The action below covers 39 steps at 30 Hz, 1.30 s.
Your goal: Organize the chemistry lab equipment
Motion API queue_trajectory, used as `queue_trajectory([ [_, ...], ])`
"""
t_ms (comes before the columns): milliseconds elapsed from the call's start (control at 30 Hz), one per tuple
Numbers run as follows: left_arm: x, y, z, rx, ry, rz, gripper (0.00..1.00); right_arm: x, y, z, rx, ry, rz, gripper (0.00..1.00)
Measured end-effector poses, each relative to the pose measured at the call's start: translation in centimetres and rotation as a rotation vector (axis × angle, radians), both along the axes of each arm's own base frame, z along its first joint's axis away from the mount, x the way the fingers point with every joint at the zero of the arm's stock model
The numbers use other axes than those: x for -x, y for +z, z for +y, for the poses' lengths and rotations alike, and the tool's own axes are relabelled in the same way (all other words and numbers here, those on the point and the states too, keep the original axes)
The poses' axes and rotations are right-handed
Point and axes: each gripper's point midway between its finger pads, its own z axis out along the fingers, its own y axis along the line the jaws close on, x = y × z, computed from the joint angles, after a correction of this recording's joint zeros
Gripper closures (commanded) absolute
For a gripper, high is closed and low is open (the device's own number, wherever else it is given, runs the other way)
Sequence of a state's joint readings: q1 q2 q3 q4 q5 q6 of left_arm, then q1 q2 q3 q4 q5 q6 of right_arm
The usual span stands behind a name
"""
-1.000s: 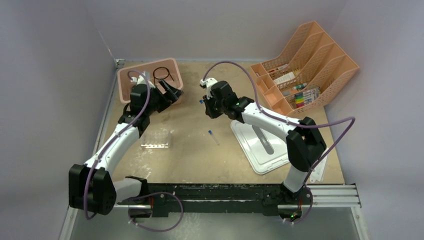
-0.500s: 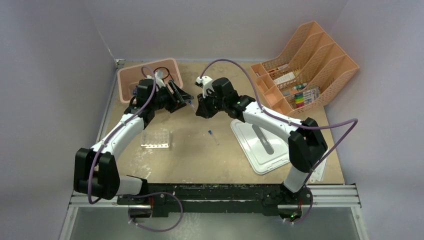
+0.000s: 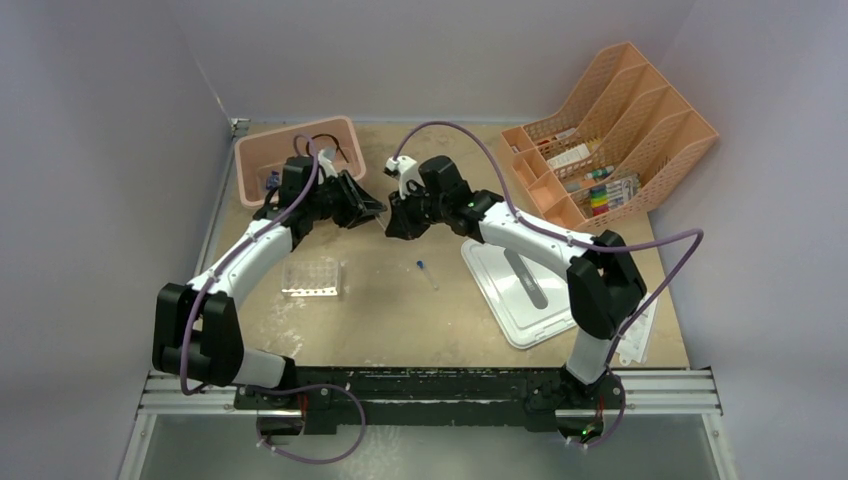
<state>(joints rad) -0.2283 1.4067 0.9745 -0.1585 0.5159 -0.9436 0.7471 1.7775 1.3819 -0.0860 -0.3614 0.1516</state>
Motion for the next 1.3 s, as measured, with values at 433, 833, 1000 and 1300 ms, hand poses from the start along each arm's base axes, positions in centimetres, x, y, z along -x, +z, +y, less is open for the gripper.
queue_trajectory([
  [433, 1.5, -1.4, 0.5, -0.077, -0.043, 0.041, 0.68, -0.1, 0.0, 0.1, 0.002, 0.006, -0.009, 0.89],
  [833, 0.8, -0.3, 0.7, -0.090, -0.029, -0.003, 0.74, -0.2, 0.0, 0.0, 0.012, 0.024, -0.034, 0.89],
  [1000, 0.8, -0.2, 0.7, -0.088, -0.027, -0.001, 0.89, -0.3, -0.1, 0.0, 0.015, 0.029, -0.041, 0.89],
  [1300, 0.7, -0.8, 1.7, -0.159, -0.013, -0.023, 0.96, -0.2, -0.2, -0.1, 0.020, 0.030, -0.036, 0.39],
])
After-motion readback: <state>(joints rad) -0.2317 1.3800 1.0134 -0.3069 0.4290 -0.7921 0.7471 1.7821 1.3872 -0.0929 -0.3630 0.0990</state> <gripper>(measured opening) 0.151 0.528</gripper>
